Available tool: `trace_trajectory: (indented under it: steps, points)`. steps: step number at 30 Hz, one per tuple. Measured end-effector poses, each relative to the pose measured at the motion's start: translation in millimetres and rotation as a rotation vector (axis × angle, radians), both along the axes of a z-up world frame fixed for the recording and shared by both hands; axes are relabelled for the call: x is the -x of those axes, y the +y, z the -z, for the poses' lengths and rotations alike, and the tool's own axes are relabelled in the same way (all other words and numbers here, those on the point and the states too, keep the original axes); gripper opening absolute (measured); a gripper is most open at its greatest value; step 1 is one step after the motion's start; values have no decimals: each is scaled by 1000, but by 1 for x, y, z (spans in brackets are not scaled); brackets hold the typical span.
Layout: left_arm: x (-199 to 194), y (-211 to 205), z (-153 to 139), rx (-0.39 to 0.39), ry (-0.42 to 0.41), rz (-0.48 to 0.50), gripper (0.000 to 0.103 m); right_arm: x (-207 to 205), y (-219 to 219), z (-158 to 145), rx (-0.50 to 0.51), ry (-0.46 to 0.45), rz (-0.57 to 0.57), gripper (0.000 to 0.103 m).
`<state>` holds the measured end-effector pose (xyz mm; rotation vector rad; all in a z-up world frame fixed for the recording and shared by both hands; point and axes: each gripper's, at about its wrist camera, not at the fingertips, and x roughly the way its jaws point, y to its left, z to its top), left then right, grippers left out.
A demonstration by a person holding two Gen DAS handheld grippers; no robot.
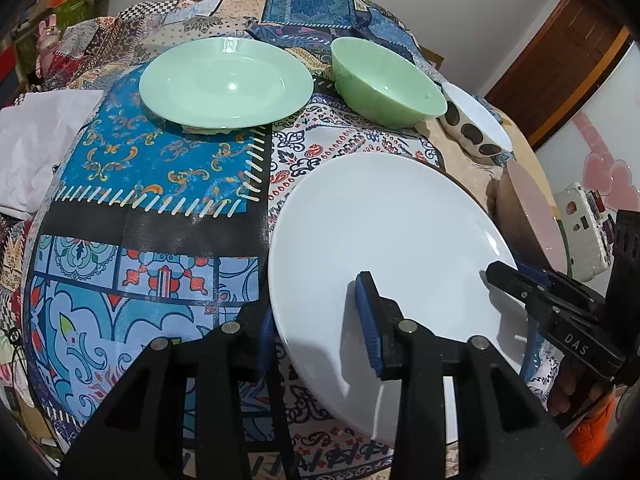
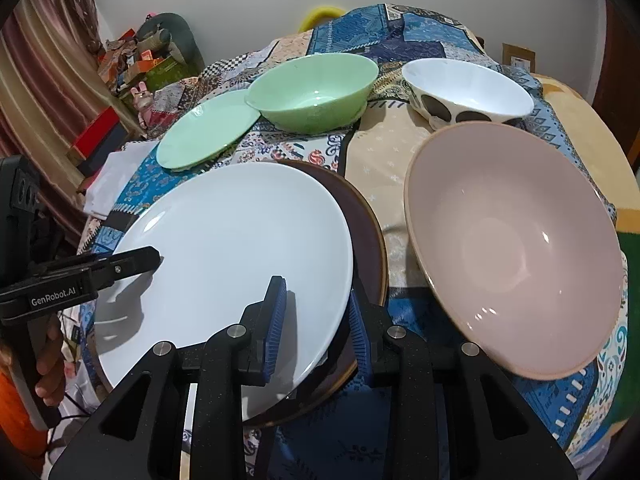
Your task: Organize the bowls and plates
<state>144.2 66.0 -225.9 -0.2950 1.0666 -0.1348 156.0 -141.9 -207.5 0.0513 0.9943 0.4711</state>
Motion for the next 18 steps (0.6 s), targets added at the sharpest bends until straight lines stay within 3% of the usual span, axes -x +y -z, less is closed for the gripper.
trace_trajectory:
  steps: [10, 18]
  points:
    - [-6, -5, 3, -15, 0, 6, 38, 2, -8, -1, -62, 10, 47, 28]
    - [-10, -20, 3, -108, -12, 19, 40, 7, -16, -4, -69, -8, 66, 28]
